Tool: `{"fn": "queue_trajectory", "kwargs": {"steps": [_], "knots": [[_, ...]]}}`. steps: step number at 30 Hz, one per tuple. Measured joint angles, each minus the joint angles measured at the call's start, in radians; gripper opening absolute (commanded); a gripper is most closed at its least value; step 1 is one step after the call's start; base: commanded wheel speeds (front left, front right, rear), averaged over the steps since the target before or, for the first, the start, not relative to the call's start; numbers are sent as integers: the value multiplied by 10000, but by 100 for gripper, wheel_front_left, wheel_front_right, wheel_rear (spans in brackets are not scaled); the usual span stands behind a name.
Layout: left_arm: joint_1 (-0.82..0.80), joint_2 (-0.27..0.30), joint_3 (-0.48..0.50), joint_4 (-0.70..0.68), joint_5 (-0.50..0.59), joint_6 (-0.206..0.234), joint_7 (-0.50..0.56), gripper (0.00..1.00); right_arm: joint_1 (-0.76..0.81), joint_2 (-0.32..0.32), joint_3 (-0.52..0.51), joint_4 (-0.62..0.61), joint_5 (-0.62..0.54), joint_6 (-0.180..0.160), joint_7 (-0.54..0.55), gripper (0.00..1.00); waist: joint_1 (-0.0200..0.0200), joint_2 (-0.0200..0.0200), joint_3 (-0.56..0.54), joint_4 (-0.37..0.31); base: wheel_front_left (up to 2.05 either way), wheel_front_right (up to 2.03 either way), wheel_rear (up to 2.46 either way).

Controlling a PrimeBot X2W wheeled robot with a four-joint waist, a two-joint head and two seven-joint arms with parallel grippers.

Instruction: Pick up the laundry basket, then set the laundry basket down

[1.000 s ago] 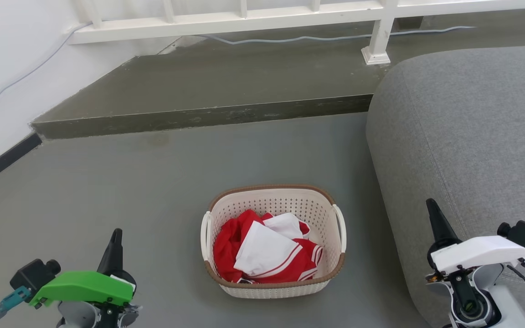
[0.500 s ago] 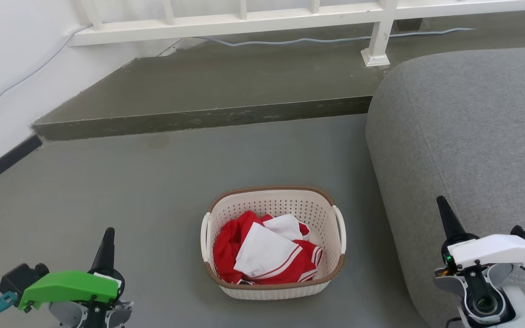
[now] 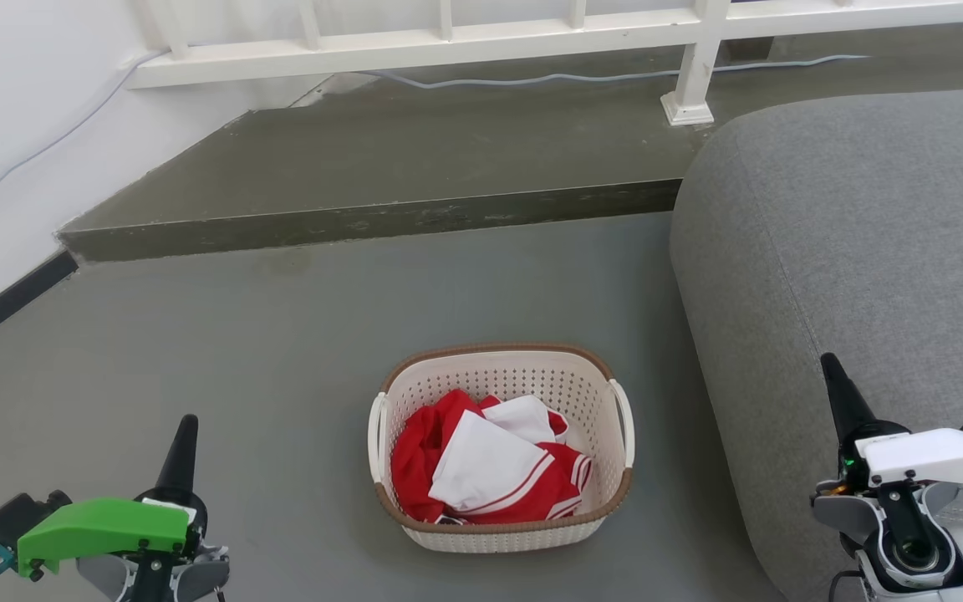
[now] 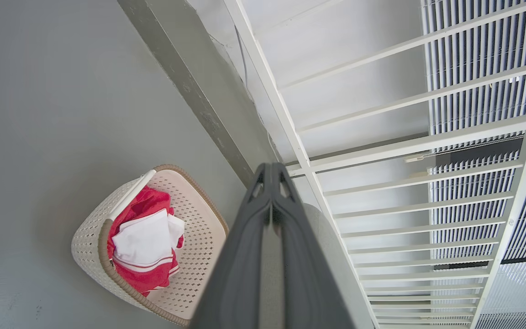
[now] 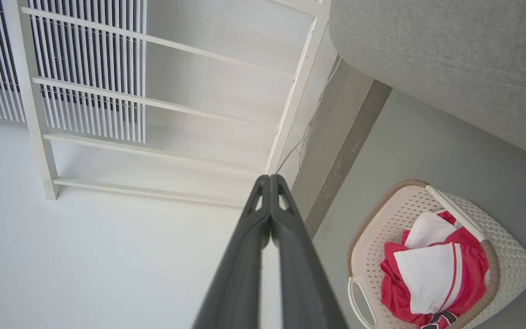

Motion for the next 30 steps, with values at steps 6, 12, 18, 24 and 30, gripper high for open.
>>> {"fn": "queue_trajectory", "kwargs": {"steps": [6, 12, 18, 24, 30], "knots": [[-2, -8, 178, -56, -591, -73, 178, 0, -66, 23, -238, -6, 635, 75, 165, 0, 0, 0, -21, -3, 0, 0, 0], [-7, -12, 372, -115, -1266, -105, 412, 0, -86, 61, -525, -12, 1363, 167, 357, 0, 0, 0, -47, -8, 0, 0, 0], [-12, -23, 571, -157, -1862, -167, 556, 0, -95, 94, -771, -19, 1992, 249, 529, 0, 0, 0, -68, -11, 0, 0, 0], [-14, -31, 723, -192, -2449, -188, 779, 0, -104, 132, -1018, -27, 2619, 336, 715, 0, 0, 0, -89, -14, 0, 0, 0], [-16, -31, 817, -203, -2763, -207, 834, 0, -107, 142, -1112, -29, 2890, 337, 748, 0, 0, 0, -95, -15, 0, 0, 0]]}}
